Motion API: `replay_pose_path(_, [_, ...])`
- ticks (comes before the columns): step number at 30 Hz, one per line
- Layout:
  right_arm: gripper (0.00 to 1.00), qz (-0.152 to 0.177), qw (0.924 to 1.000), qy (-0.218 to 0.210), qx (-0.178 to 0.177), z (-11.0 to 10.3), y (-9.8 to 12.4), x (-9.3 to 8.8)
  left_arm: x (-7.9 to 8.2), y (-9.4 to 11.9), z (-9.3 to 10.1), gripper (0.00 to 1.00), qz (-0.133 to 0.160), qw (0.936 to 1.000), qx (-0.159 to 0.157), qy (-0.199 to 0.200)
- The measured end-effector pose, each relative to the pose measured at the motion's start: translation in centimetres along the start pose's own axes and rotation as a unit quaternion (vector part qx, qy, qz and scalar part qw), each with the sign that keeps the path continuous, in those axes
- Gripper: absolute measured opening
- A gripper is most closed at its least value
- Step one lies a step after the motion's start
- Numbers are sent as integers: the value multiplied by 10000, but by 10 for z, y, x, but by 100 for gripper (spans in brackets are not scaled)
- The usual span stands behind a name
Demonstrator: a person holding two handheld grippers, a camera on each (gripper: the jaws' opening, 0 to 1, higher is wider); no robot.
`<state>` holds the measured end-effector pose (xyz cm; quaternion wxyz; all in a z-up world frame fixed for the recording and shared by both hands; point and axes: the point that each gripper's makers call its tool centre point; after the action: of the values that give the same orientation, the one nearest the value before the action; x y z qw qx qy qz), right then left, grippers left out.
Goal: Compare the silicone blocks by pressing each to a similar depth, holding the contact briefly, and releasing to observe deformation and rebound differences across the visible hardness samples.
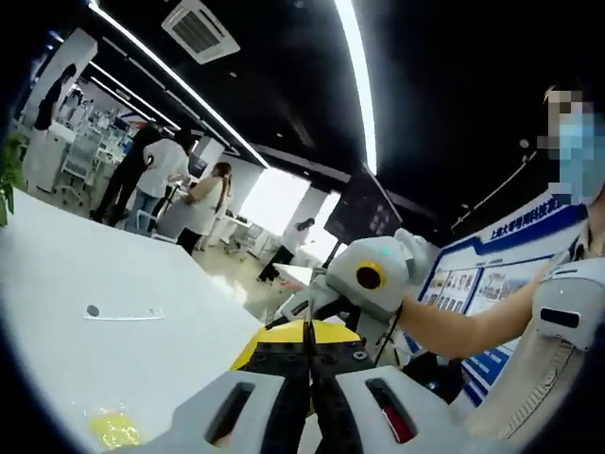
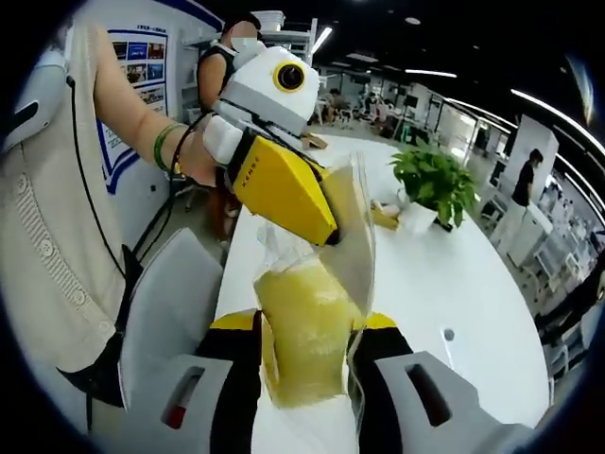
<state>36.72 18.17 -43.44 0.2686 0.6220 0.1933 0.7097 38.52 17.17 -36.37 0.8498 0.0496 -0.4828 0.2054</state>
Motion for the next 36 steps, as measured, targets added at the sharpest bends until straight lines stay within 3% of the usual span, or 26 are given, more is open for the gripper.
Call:
replay_pose_path(8, [40,79,9999,-98,-40,4,-4,-6,-12,-1,-15,0,-71,9998,33,175])
replay_pose_path(9, [42,107,9999,-104,-64,5,-5,-6,-11,0,-21,0,24,9997,212,108])
replay_pose_path(10, [43,130,9998,-148,-82,7,-4,-7,-14,-1,-20,0,-34,9996,92,271])
replay_pose_path(12, [47,126,9992,-357,-92,6,-2,-12,-14,-2,-25,0,2,9996,142,227])
replay_pose_path(15, [56,256,9978,-557,-238,9,5,-16,-18,-4,-29,0,-43,9994,174,300])
replay_pose_path(20, [63,641,9902,-944,-802,12,31,-31,-23,-9,-40,0,-85,9991,314,273])
replay_pose_path(24, [69,930,9791,-1332,-1222,13,53,-47,-28,-15,-50,0,-102,9987,402,301])
replay_pose_path(30, [64,1266,9608,-1882,-1596,2,76,-68,-40,-29,-59,0,-164,9981,477,342])
replay_pose_path(32, [65,1412,9505,-1964,-1950,2,87,-77,-47,-36,-65,0,-211,9978,531,350])
replay_pose_path(36, [73,1685,9257,-2664,-2092,-9,98,-94,-60,-48,-75,0,-226,9971,599,402])
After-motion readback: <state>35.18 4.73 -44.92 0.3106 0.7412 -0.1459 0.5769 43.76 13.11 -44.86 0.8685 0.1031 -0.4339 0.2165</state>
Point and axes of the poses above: the point that each gripper's makers call its tool centre point, and the gripper's own axes: y roughly backward along the fingers, z roughly to its right, x roughly out of its top, and after that the axes turned 5 degrees about -x, right-handed
